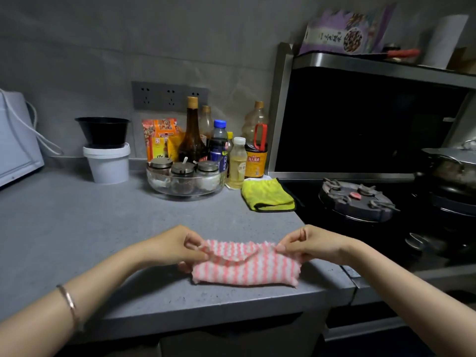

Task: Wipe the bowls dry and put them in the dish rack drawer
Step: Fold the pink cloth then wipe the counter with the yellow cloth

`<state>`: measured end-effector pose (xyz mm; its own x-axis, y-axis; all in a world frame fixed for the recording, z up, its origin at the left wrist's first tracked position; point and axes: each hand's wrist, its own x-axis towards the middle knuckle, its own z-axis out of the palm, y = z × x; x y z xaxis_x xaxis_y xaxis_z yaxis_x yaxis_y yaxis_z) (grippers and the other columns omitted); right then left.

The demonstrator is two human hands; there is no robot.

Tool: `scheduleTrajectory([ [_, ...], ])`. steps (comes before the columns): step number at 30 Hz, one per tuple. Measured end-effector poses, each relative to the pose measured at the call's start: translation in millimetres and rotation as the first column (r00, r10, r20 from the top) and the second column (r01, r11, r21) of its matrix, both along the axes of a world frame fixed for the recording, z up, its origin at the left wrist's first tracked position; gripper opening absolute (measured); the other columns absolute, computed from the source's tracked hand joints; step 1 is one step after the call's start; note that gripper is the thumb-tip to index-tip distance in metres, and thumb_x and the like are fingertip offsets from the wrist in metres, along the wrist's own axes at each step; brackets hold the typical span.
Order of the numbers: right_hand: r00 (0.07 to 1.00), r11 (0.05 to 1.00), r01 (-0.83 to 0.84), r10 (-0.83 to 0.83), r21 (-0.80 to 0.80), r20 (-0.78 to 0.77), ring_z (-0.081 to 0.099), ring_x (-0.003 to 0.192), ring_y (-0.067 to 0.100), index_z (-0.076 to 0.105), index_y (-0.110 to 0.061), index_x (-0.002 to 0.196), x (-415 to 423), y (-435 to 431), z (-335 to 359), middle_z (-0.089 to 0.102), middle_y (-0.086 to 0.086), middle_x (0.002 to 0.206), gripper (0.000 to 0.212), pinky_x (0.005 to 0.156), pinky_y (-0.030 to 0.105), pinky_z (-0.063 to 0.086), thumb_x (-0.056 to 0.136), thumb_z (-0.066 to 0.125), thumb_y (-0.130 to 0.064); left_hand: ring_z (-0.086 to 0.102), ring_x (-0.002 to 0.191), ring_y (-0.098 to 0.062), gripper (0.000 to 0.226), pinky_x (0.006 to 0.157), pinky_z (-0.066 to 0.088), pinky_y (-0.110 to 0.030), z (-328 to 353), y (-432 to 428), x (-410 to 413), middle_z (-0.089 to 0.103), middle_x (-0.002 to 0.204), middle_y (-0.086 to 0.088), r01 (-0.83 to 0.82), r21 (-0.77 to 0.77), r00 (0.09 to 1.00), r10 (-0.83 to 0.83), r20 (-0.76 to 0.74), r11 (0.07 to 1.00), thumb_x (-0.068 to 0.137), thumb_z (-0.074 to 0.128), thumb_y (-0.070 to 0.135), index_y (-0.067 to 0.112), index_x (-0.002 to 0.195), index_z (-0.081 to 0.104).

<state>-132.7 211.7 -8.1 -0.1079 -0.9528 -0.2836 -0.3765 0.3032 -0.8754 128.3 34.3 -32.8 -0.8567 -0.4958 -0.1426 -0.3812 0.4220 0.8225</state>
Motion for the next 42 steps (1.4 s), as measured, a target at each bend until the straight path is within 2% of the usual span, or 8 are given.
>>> scheduleTrajectory([
  [10,0.918,0.985,0.143,-0.168,-0.094,-0.36,0.058,0.047,0.003,0.071,0.0,0.092,-3,-40,-11,0.067,0.002,0.071,0.018,0.05,0.013,0.046,0.084,0.072,-0.017,0.055,0.058,-0.014,0.021,0.057,0.049,-0.031,-10,-31,-38,0.059,0.062,-0.004,-0.098,-0.332,0.987,0.136,0.091,0.938,0.082,0.071,0.018,-0.001,0.076,0.065],
  [16,0.839,0.998,0.043,-0.015,0.04,-0.543,0.06,0.067,0.012,0.064,-0.012,0.094,-4,-58,-14,0.066,0.001,0.086,0.021,0.061,0.015,0.047,0.08,0.076,-0.022,0.045,0.105,-0.01,0.047,0.091,0.039,-0.021,2,-22,-58,0.053,0.124,0.004,0.071,-0.452,0.966,0.052,0.253,0.889,0.082,0.062,0.014,0.019,0.128,0.051],
  [21,0.776,0.998,-0.061,0.059,0.019,-0.628,0.045,0.064,0.01,0.05,-0.02,0.077,-1,-58,-5,0.054,-0.006,0.073,0.021,0.061,0.022,0.037,0.086,0.069,-0.021,0.049,0.115,-0.016,0.055,0.094,0.036,-0.021,1,-4,-90,0.051,0.127,0.001,0.231,-0.336,0.947,-0.131,0.294,0.913,0.086,0.066,0.037,0.018,0.134,0.046],
  [25,0.83,0.97,-0.124,-0.015,-0.21,-0.558,0.044,0.068,0.011,0.046,-0.02,0.075,-1,-48,2,0.051,-0.003,0.074,0.027,0.065,0.023,0.036,0.084,0.07,-0.011,0.045,0.069,-0.014,0.028,0.068,0.033,-0.029,4,-3,-98,0.051,0.075,0.0,0.228,-0.246,0.963,-0.181,0.2,0.942,0.082,0.071,0.037,0.012,0.082,0.058],
  [28,0.858,0.929,-0.044,-0.154,-0.368,-0.49,0.053,0.077,0.01,0.053,-0.02,0.094,0,-40,1,0.058,-0.003,0.086,0.023,0.069,0.016,0.039,0.082,0.073,-0.018,0.058,0.074,-0.009,0.018,0.073,0.041,-0.025,15,-1,-91,0.063,0.081,0.008,0.214,-0.096,0.973,-0.204,0.104,0.972,0.083,0.071,0.034,0.018,0.088,0.065],
  [31,0.827,0.869,0.224,-0.409,-0.441,-0.386,0.056,0.093,0.016,0.043,-0.023,0.125,5,-33,-2,0.057,0.002,0.106,0.055,0.076,0.018,0.042,0.08,0.07,-0.041,0.064,0.08,-0.009,0.008,0.073,0.045,-0.022,28,7,-84,0.07,0.088,0.007,0.09,0.083,0.984,-0.076,-0.16,0.992,0.085,0.069,0.028,0.025,0.092,0.067],
  [36,0.936,0.937,0.344,-0.338,-0.058,0.098,0.07,0.086,0.024,0.033,-0.021,0.135,31,-24,15,0.072,0.013,0.095,0.064,0.083,0.031,0.052,0.089,0.04,-0.065,0.064,0.085,-0.014,0.024,0.082,0.046,-0.03,45,11,-73,0.072,0.097,0.002,-0.108,0.258,0.924,0.192,-0.33,0.96,0.09,0.062,0.028,0.023,0.114,0.063],
  [42,0.884,0.83,0.446,-0.35,-0.336,0.31,0.064,0.07,0.018,0.053,-0.014,0.127,50,-32,28,0.069,0.012,0.083,0.047,0.077,0.028,0.057,0.083,0.071,-0.017,0.064,0.082,-0.015,0.044,0.069,0.05,-0.023,61,12,-56,0.07,0.103,-0.01,-0.243,0.164,0.913,0.282,-0.294,0.956,0.088,0.065,0.027,0.01,0.127,0.054],
])
